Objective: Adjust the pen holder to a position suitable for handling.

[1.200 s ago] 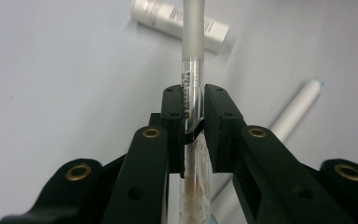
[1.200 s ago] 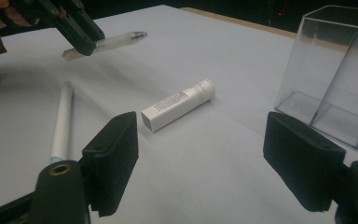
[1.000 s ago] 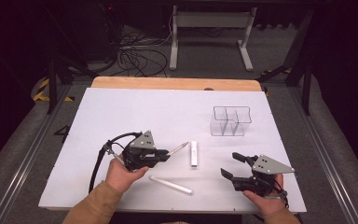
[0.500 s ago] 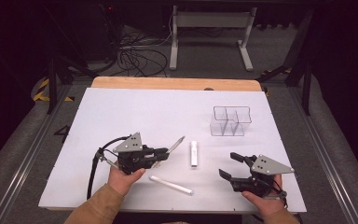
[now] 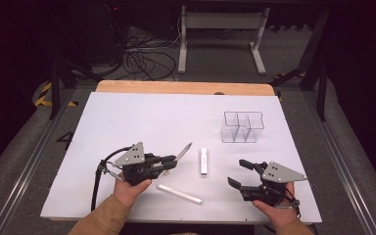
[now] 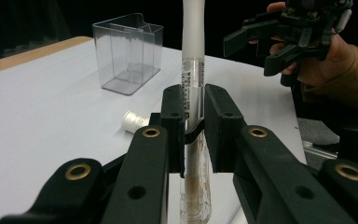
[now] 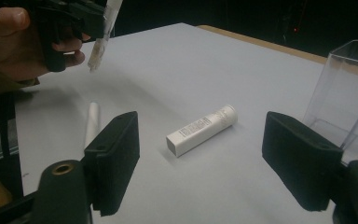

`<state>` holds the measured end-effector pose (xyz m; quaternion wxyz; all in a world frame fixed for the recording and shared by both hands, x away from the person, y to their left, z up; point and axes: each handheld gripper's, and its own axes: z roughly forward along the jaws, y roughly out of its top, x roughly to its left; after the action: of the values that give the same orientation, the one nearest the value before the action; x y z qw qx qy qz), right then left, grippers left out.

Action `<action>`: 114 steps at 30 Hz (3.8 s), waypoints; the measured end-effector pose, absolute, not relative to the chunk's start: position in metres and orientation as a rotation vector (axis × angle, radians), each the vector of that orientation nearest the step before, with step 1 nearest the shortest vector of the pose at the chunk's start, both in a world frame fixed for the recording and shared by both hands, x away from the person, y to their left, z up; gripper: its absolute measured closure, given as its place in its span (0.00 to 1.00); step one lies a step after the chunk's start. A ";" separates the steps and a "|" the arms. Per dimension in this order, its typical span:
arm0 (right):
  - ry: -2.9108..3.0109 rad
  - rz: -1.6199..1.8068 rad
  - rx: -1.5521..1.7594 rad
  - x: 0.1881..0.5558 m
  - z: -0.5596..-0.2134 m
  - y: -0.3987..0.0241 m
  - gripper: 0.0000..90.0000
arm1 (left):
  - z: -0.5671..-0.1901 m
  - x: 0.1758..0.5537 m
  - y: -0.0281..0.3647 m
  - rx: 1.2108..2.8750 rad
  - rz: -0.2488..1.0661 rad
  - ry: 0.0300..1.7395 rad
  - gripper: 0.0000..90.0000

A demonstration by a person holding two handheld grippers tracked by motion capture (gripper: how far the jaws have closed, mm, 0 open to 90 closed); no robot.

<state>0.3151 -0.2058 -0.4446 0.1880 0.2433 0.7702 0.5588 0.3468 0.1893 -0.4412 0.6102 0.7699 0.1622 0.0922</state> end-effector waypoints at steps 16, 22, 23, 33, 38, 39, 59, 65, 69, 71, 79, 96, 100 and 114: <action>2.201 1.623 0.629 0.322 -0.428 -0.183 0.35 | -0.440 0.347 0.191 1.784 0.232 0.377 0.88; 2.220 1.635 0.598 0.327 -0.422 -0.169 0.35 | -0.440 0.346 0.191 1.784 0.231 0.376 0.88; 2.221 1.640 0.593 0.327 -0.421 -0.167 0.35 | -0.440 0.346 0.191 1.784 0.230 0.376 0.88; 2.243 1.658 0.564 0.335 -0.412 -0.147 0.37 | -0.441 0.346 0.189 1.789 0.235 0.370 0.88; 2.253 1.660 0.555 0.338 -0.410 -0.139 0.39 | -0.441 0.346 0.189 1.787 0.235 0.369 0.88; 2.254 1.661 0.552 0.339 -0.409 -0.138 0.39 | -0.441 0.346 0.189 1.787 0.234 0.368 0.88; 2.293 1.670 0.515 0.348 -0.404 -0.107 0.42 | -0.441 0.345 0.187 1.798 0.245 0.361 0.88; 2.306 1.673 0.513 0.349 -0.404 -0.103 0.49 | -0.442 0.344 0.186 1.821 0.274 0.350 0.88; 2.319 1.687 0.517 0.350 -0.405 -0.100 0.52 | -0.443 0.343 0.184 1.836 0.275 0.345 0.88; 2.325 1.698 0.528 0.351 -0.406 -0.098 0.53 | -0.444 0.343 0.183 1.838 0.277 0.339 0.88; 2.343 1.721 0.567 0.355 -0.407 -0.091 0.61 | -0.445 0.342 0.180 1.849 0.277 0.333 0.88; 2.397 1.772 0.642 0.361 -0.409 -0.084 0.80 | -0.445 0.341 0.178 1.866 0.285 0.321 0.88; 2.407 1.796 0.654 0.362 -0.409 -0.086 0.83 | -0.445 0.340 0.177 1.872 0.291 0.315 0.88; 2.415 1.877 0.667 0.363 -0.408 -0.086 0.89 | -0.444 0.339 0.177 1.860 0.292 0.324 0.86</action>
<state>0.3632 -0.0863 -0.4081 0.0053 0.2132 0.7714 0.5996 0.3393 0.1768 -0.4439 0.5773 0.7950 0.1383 0.1249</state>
